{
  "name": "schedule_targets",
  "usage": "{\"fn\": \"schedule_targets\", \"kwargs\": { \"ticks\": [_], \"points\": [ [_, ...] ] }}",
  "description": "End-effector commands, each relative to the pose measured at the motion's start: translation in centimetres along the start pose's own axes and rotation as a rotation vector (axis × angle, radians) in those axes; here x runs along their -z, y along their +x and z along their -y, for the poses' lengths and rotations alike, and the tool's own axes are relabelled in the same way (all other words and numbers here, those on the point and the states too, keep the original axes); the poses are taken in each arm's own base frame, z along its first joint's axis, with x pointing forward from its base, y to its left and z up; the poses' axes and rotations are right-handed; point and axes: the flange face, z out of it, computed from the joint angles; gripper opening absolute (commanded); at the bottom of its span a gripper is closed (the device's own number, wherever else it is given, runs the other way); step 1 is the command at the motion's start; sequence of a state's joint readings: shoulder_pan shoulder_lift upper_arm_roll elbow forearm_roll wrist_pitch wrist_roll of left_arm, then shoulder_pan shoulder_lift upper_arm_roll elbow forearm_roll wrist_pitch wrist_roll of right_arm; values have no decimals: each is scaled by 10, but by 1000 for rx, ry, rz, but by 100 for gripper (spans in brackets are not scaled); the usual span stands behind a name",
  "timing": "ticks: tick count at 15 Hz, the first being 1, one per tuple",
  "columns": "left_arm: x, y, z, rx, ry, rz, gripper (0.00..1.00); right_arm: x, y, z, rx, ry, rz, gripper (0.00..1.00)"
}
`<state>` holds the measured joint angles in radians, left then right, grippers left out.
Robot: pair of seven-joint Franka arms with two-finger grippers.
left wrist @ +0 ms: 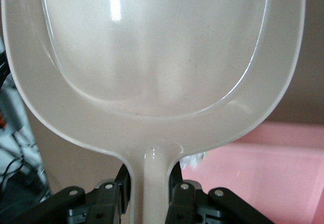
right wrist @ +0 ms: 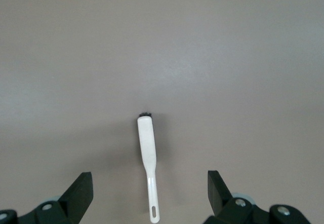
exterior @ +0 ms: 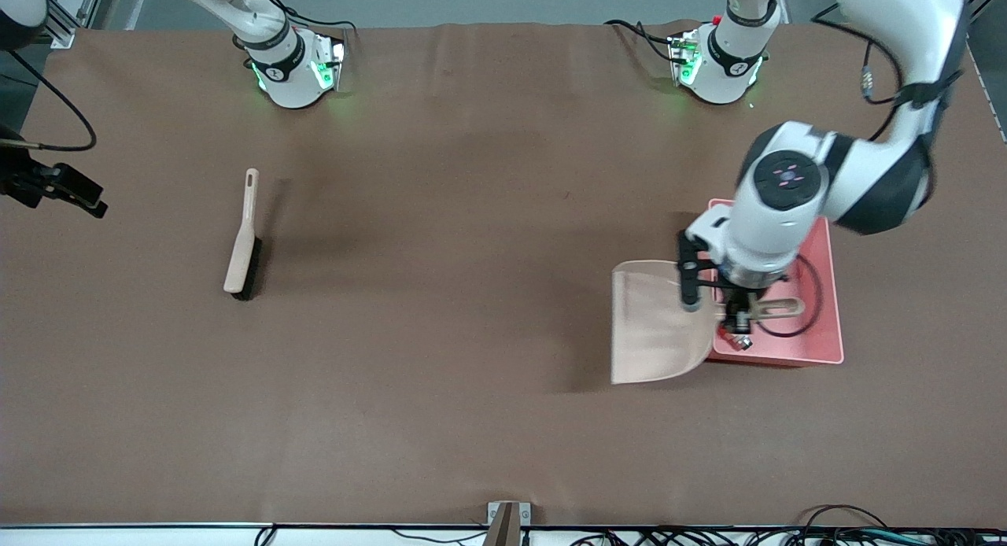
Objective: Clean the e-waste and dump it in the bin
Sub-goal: 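Lower the dustpan back onto the table with the left gripper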
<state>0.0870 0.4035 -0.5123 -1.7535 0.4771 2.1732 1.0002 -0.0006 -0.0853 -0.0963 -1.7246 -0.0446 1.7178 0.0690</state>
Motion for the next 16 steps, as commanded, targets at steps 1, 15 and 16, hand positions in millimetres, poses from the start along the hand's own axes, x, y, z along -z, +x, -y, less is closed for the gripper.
{"fn": "schedule_targets", "kwargs": {
  "ticks": [1, 15, 16],
  "points": [
    [-25, 44, -16, 95, -32, -64, 0, 69, -6, 8, -7, 68, -6, 100],
    [-99, 130, -79, 45, -164, -77, 2, 50, 19, -11, -30, 33, 41, 100],
    [-101, 131, -80, 50, -167, -76, 3, 46, 23, -16, -40, 28, 48, 100]
  ]
}}
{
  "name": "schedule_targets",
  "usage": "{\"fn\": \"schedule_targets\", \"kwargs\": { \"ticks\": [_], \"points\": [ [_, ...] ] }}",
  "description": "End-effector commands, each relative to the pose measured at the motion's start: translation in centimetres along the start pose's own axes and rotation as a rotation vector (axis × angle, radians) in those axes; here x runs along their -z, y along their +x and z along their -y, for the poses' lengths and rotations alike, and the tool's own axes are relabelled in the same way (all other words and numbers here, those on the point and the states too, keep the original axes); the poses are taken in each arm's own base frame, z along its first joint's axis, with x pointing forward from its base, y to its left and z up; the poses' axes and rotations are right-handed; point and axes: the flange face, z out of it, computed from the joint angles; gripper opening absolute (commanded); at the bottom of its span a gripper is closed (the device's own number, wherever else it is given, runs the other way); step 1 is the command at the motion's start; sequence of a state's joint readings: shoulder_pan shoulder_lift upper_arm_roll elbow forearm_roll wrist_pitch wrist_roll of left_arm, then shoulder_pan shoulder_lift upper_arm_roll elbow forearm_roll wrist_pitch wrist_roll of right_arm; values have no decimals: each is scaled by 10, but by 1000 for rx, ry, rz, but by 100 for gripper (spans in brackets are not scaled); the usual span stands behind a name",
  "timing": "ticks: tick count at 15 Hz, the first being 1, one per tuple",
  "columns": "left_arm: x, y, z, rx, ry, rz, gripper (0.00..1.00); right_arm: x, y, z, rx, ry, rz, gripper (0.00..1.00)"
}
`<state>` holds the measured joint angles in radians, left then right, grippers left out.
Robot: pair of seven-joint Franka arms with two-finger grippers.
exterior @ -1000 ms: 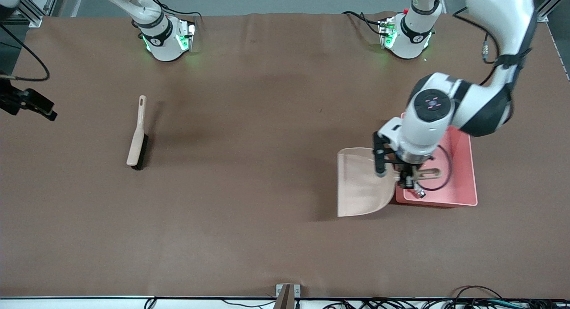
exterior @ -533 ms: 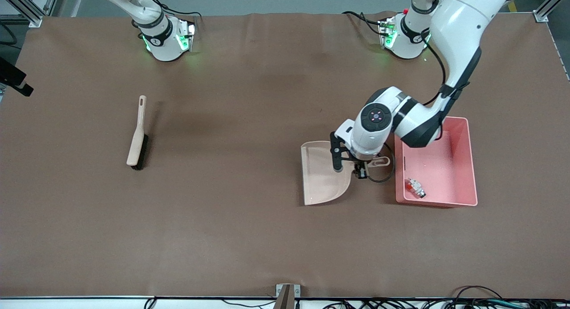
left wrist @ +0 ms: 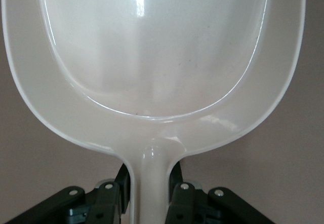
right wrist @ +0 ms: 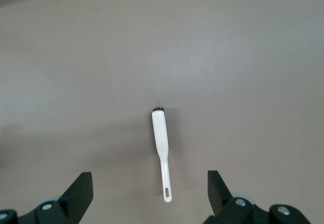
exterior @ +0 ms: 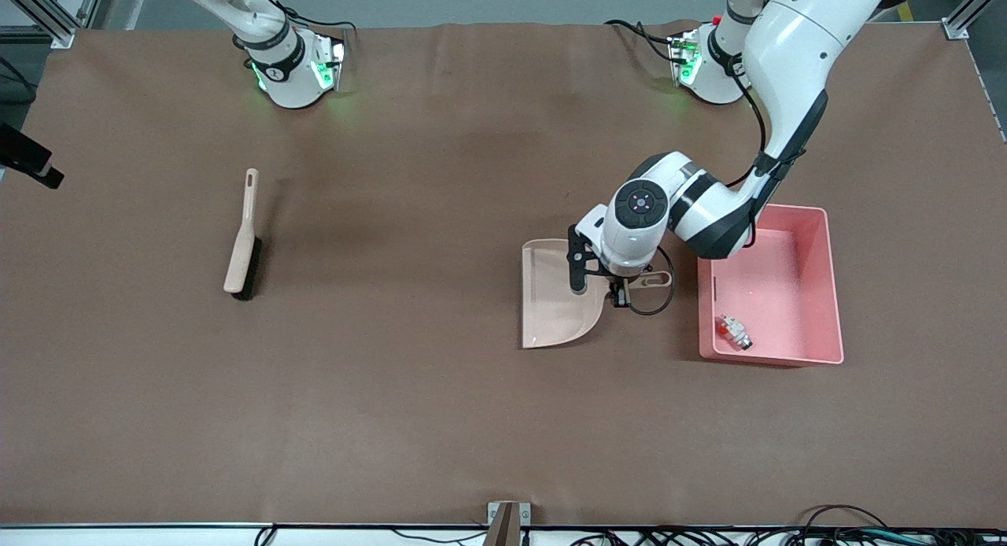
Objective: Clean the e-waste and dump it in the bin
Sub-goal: 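Lower the dustpan back onto the table with the left gripper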
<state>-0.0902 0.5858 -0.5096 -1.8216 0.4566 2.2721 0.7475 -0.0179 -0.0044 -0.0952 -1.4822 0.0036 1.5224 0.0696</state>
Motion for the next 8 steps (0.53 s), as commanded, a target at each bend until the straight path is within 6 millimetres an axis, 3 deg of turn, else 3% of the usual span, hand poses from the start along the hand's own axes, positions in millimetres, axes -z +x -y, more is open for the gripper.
{"fn": "schedule_targets", "kwargs": {
  "ticks": [1, 3, 4, 5, 6, 7, 8],
  "points": [
    [-7, 1, -2, 4, -20, -1, 3, -10, 13, -16, -24, -10, 21, 100],
    [-10, 1, -3, 6, -25, -1, 8, -16, 17, -28, -47, -8, 30, 100],
    [-10, 6, -6, -2, -26, -3, 18, -17, 17, -28, -47, -8, 33, 100],
    [-10, 7, -6, -2, -26, -3, 32, -19, 17, -27, -49, -7, 39, 100],
    [-11, 7, -6, 5, -29, -5, 61, -20, 17, -21, -49, -7, 42, 100],
    [-10, 7, -5, 17, -27, -6, 100, -20, 16, -13, -36, -6, 45, 100],
    [-7, 7, -3, 26, -21, -9, 100, -22, 15, -1, -21, -6, 50, 100]
  ]
}}
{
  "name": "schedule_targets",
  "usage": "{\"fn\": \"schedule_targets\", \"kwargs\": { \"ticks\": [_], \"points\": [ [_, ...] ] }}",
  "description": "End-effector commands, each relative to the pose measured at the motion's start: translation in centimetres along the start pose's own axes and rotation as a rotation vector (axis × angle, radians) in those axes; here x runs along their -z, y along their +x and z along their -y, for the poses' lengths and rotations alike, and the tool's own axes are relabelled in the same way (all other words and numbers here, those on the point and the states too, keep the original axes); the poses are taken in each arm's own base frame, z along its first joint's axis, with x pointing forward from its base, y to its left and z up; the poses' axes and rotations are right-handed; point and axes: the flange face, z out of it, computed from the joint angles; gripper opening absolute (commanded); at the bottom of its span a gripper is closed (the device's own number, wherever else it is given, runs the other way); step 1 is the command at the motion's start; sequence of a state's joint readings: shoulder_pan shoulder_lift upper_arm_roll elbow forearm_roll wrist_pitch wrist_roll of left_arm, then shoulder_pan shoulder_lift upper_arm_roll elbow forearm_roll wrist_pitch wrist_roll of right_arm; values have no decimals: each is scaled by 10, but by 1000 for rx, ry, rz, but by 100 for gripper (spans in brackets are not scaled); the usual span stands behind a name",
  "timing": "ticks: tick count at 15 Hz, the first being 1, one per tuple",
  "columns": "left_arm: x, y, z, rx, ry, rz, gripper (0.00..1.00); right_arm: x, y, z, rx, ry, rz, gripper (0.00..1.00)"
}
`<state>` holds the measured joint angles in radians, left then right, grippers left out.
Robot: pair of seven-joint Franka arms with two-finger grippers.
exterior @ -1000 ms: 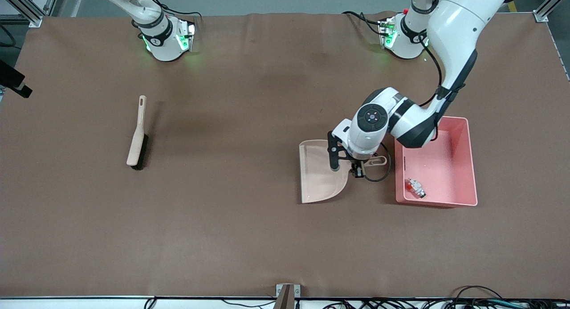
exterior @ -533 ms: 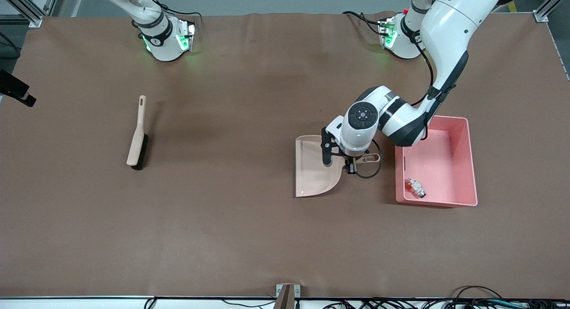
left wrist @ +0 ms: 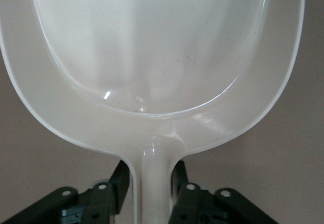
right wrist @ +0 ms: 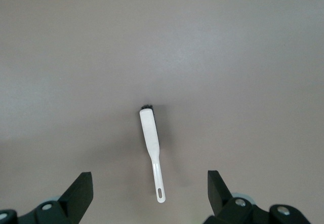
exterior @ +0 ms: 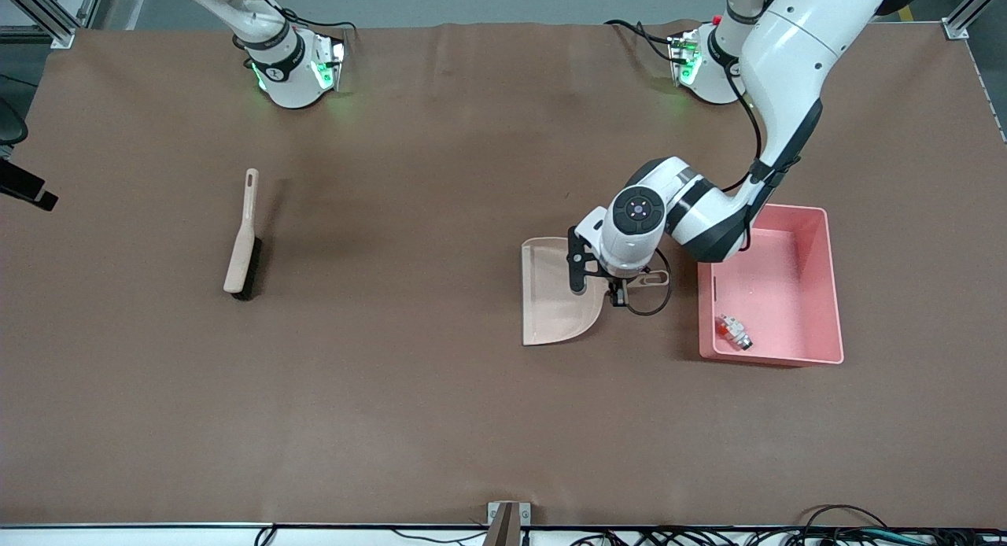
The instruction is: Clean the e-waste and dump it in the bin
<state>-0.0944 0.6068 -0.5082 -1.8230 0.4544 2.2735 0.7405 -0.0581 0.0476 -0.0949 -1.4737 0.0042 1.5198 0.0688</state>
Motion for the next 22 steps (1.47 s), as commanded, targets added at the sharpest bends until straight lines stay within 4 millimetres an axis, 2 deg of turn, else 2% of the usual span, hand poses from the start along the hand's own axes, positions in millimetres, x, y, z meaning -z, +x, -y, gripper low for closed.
{"fn": "schedule_targets", "kwargs": {
  "ticks": [1, 2, 4, 7, 10, 13, 15, 17, 20, 22],
  "points": [
    [11, 4, 3, 41, 10, -12, 100, 3, -4, 31, 15, -1, 11, 100],
    [27, 2, 10, 73, 34, -18, 100, 3, -6, 37, 0, -2, 17, 100],
    [64, -15, 19, 202, 53, -14, 100, 1, -8, 50, -1, -4, 24, 100],
    [136, -57, 33, 526, 45, -50, 100, 0, -10, 51, -2, -6, 39, 100],
    [200, -116, 48, 733, 84, -51, 100, 0, -10, 49, -5, -6, 41, 100],
    [255, -178, 49, 874, 108, -105, 100, -2, -9, 48, 1, -7, 44, 100],
    [278, -226, 41, 1002, 66, -100, 100, -2, -10, 50, 16, -10, 45, 100],
    [299, -283, 33, 1158, 49, -91, 100, -1, -10, 48, 148, -67, 38, 100],
    [316, -313, 17, 1329, -2, -84, 100, 0, -9, 46, 185, -77, 36, 100],
    [328, -316, 1, 1407, -19, -64, 100, 0, -9, 44, 180, -77, 36, 100]
  ]
}}
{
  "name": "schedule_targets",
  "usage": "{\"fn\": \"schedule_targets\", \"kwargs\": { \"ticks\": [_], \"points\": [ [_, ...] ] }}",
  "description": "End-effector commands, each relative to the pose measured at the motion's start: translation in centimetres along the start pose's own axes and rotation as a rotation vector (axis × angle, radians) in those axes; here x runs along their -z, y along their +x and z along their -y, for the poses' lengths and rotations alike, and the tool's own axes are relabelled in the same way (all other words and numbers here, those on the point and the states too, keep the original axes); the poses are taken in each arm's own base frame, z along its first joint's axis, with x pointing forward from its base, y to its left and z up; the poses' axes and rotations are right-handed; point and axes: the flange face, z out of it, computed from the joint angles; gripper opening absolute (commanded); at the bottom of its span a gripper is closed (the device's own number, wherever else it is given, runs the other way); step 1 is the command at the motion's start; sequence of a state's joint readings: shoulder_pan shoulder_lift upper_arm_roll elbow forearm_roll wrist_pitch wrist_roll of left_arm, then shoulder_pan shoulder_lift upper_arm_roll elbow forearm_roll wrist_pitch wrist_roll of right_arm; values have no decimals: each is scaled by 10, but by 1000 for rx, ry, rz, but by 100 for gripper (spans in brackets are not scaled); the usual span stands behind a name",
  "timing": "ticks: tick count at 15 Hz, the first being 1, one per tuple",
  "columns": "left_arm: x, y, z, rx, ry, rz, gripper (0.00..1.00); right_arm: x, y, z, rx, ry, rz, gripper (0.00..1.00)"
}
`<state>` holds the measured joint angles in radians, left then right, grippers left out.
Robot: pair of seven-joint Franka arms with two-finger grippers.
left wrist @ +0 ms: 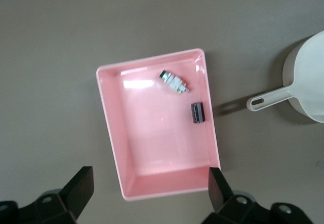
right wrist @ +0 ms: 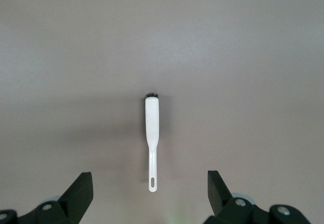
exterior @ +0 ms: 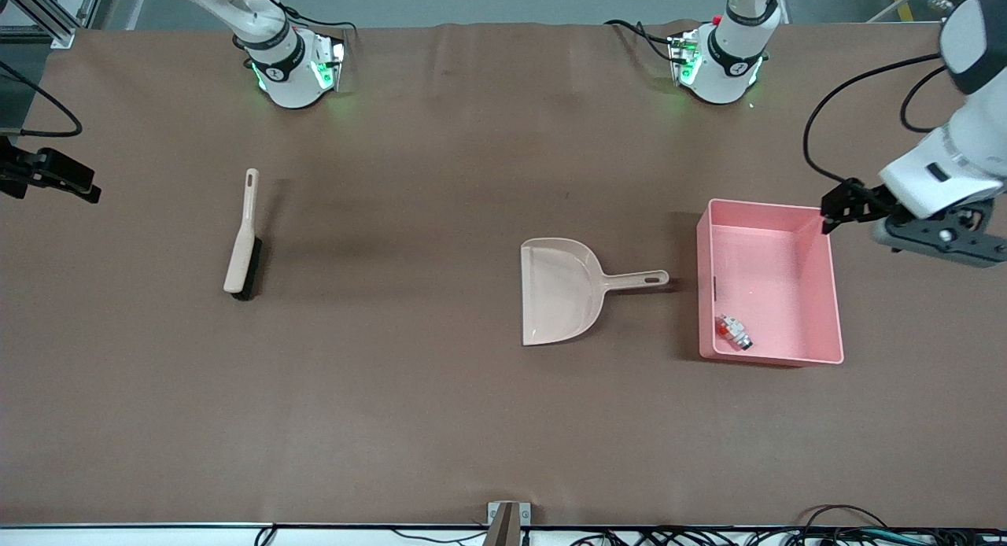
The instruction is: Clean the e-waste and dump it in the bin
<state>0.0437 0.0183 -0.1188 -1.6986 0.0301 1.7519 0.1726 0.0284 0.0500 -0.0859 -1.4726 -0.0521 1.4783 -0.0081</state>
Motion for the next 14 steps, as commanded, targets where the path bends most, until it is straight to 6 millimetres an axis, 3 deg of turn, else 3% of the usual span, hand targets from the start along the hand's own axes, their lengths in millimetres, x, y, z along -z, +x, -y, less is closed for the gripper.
{"fn": "schedule_targets", "kwargs": {
  "ticks": [1, 4, 8, 11, 14],
  "points": [
    [16, -21, -10, 103, -12, 25, 100, 4, 0, -1, 15, -19, -1, 100],
    [32, -34, -16, 164, -10, 41, 100, 4, 0, 0, 15, -19, -1, 100],
    [41, -36, -9, 155, -2, 29, 100, 4, 0, -1, 9, -12, -7, 100],
    [59, -40, -14, 145, -3, -5, 100, 6, 1, -4, 5, -9, -15, 100],
    [63, -42, -20, 139, -3, -8, 100, 4, 1, -3, 5, -6, -10, 100]
  ]
}}
